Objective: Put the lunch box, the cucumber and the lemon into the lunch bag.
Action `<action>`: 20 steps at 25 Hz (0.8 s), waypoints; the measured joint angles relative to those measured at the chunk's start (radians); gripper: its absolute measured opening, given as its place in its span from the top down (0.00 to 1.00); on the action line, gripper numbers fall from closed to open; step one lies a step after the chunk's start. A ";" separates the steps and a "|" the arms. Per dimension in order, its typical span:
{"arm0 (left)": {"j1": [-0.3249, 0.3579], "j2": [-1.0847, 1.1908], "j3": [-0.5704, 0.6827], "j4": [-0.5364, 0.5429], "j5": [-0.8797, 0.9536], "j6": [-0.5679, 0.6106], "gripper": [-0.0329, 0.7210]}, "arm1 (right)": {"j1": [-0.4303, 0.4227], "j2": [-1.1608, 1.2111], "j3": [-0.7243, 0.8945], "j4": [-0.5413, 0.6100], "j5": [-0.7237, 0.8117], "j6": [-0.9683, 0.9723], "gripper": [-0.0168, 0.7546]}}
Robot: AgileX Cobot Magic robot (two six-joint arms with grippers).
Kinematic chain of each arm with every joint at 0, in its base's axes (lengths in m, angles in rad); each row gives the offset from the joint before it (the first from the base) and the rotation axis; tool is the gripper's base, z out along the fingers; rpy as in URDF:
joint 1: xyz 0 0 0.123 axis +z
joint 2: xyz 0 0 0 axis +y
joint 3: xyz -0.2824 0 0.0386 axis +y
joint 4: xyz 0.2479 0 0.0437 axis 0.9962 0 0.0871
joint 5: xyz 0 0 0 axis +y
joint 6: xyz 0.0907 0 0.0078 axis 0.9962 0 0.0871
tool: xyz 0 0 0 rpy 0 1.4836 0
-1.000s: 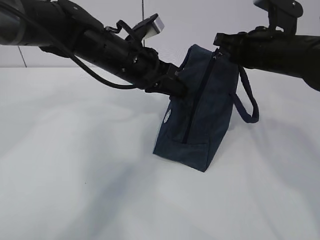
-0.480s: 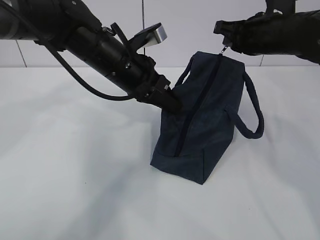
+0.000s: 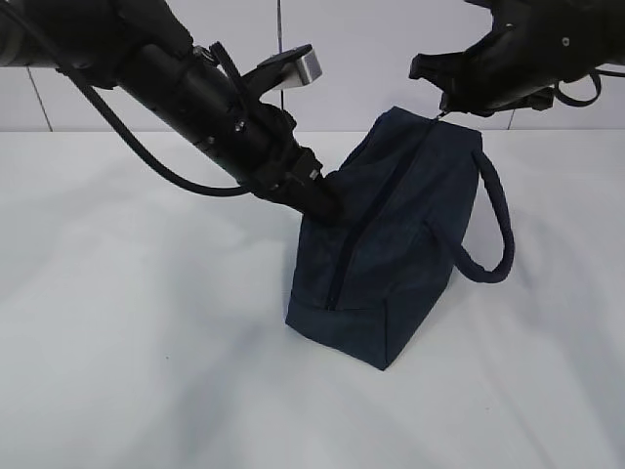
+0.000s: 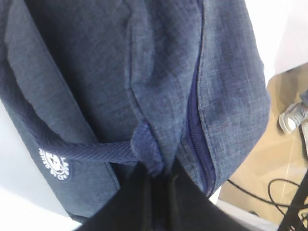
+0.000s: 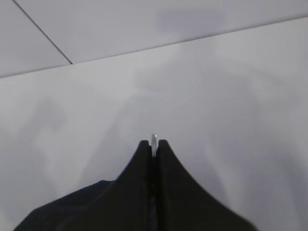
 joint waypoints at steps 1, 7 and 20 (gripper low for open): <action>0.000 -0.002 0.000 0.007 0.006 -0.004 0.96 | 0.000 0.017 -0.020 0.000 0.034 -0.007 0.96; 0.000 -0.011 0.000 0.049 0.019 -0.018 0.96 | 0.000 0.077 -0.099 0.007 0.146 -0.031 0.96; 0.000 -0.011 0.000 0.074 0.030 -0.020 0.96 | -0.041 0.174 -0.119 0.238 0.177 -0.071 0.96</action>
